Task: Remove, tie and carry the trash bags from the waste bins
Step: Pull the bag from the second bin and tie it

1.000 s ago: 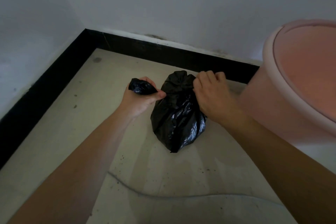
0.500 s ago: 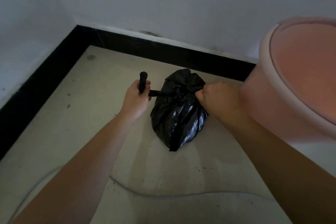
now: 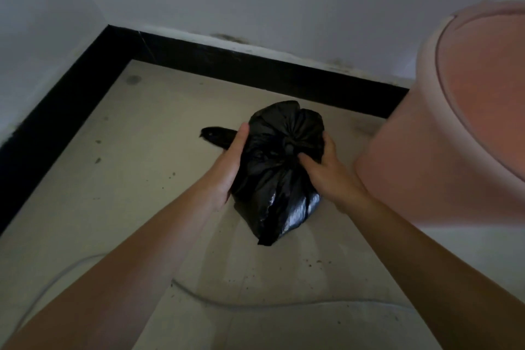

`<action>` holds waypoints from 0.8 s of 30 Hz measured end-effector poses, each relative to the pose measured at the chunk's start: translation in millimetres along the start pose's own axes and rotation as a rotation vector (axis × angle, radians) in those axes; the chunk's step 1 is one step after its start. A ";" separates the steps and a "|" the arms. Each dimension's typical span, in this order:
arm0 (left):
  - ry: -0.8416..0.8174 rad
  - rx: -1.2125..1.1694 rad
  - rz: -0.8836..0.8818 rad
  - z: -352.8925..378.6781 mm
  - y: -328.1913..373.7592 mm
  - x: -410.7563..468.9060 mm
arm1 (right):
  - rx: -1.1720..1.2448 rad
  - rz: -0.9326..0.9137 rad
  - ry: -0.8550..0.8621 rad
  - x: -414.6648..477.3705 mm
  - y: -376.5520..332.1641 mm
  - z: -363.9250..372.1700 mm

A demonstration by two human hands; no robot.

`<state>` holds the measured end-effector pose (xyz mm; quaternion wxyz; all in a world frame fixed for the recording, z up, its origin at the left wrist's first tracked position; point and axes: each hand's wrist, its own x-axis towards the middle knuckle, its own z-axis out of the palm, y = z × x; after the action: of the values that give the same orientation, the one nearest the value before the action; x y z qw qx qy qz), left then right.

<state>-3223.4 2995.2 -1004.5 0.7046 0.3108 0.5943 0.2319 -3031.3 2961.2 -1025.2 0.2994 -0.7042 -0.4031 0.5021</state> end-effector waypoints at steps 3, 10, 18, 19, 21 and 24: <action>0.092 0.051 0.106 4.3 -2.4 1.2 | 0.024 -0.123 0.037 -1.8 7.5 5.6; 0.329 -0.013 0.214 4.7 -20.1 -17.0 | 0.037 -0.189 0.054 -30.2 3.2 11.8; 0.435 -0.042 0.251 22.8 32.5 -127.8 | 0.007 -0.195 0.052 -118.8 -83.7 -25.0; 0.430 -0.067 0.238 24.4 50.8 -147.7 | 0.038 -0.217 0.042 -130.8 -106.6 -32.8; 0.420 -0.109 0.222 26.7 100.3 -188.4 | 0.064 -0.232 0.018 -153.3 -161.0 -52.6; 0.395 -0.154 0.257 32.1 205.0 -251.4 | 0.070 -0.250 -0.022 -182.7 -271.0 -93.2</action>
<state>-3229.9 2958.3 -680.7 0.5612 0.2779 0.6566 0.4203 -3046.5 2935.5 -686.7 0.3795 -0.6320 -0.4734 0.4822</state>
